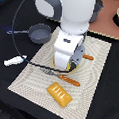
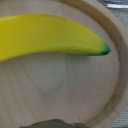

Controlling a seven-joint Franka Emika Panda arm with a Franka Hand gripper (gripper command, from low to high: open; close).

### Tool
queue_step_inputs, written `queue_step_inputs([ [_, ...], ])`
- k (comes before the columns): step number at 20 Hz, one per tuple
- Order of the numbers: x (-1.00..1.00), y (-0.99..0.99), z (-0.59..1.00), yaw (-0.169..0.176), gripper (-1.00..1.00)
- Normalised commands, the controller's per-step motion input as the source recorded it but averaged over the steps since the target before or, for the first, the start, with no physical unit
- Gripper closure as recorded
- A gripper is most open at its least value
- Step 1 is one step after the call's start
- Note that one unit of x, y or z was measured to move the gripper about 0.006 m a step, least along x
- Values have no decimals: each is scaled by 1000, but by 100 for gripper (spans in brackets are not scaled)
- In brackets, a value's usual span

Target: Interact with the objects in diverse but meaningful ways.

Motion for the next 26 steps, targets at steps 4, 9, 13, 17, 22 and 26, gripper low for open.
queue_step_inputs([
  [4,347,-1,-21,0,100],
  [9,420,-6,48,0,100],
  [13,400,-4,30,0,100],
  [17,310,-27,134,0,100],
  [22,-37,-21,364,0,100],
  [26,-306,-49,856,-13,100],
])
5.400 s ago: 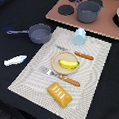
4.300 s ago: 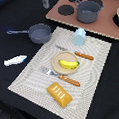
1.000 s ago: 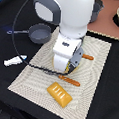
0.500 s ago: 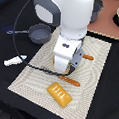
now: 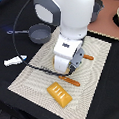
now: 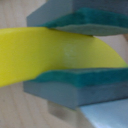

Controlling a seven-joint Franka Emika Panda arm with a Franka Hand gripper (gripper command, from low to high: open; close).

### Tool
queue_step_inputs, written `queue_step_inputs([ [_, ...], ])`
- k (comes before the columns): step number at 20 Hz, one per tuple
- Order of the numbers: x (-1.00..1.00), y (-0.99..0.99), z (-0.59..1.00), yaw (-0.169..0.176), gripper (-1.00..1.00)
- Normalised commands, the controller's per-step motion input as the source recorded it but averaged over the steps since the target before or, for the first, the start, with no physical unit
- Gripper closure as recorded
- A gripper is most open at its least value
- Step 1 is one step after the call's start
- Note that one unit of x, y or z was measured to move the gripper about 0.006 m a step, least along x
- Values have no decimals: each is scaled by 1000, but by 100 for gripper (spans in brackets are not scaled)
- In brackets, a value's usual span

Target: Interact with the objects in diverse but meaningful ways.

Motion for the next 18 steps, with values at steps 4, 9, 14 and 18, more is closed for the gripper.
queue_step_inputs([
  [4,-545,-38,604,-17,100],
  [9,-637,-34,284,0,100],
  [14,-739,-58,69,-1,100],
  [18,-961,-88,-219,-36,100],
])
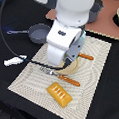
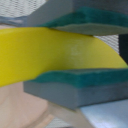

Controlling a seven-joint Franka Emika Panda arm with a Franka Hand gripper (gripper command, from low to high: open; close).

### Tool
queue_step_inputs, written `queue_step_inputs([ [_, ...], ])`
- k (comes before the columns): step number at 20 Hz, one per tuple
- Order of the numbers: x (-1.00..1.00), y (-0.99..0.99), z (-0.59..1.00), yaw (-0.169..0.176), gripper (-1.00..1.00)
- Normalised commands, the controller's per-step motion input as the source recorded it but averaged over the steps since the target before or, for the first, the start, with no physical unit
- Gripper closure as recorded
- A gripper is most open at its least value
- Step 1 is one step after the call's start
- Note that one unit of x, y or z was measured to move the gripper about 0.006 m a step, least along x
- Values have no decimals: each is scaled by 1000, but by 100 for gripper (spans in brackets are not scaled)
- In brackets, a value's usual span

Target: Interact with the objects in diverse but meaningful ways.

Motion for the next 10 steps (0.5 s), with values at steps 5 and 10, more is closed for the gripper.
queue_step_inputs([
  [5,-974,-159,-10,-51,100],
  [10,-909,-297,2,-41,100],
])
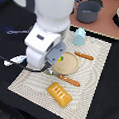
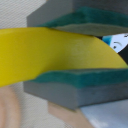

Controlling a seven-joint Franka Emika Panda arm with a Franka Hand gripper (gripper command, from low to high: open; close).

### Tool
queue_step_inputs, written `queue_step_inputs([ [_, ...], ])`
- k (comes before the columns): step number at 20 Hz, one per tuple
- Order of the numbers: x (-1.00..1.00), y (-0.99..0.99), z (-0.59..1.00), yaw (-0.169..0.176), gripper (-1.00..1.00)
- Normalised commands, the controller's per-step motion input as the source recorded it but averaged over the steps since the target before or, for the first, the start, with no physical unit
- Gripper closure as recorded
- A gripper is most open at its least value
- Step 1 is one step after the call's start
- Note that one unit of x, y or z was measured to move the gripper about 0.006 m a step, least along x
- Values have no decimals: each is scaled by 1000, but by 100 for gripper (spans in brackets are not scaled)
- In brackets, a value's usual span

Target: Interact with the objects in diverse but meaningful ways.

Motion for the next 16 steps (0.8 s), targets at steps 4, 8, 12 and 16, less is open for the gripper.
queue_step_inputs([
  [4,-637,-569,-12,-21,100],
  [8,-359,-570,-161,0,100],
  [12,-266,-326,-261,0,100],
  [16,-124,-71,-264,18,-100],
])
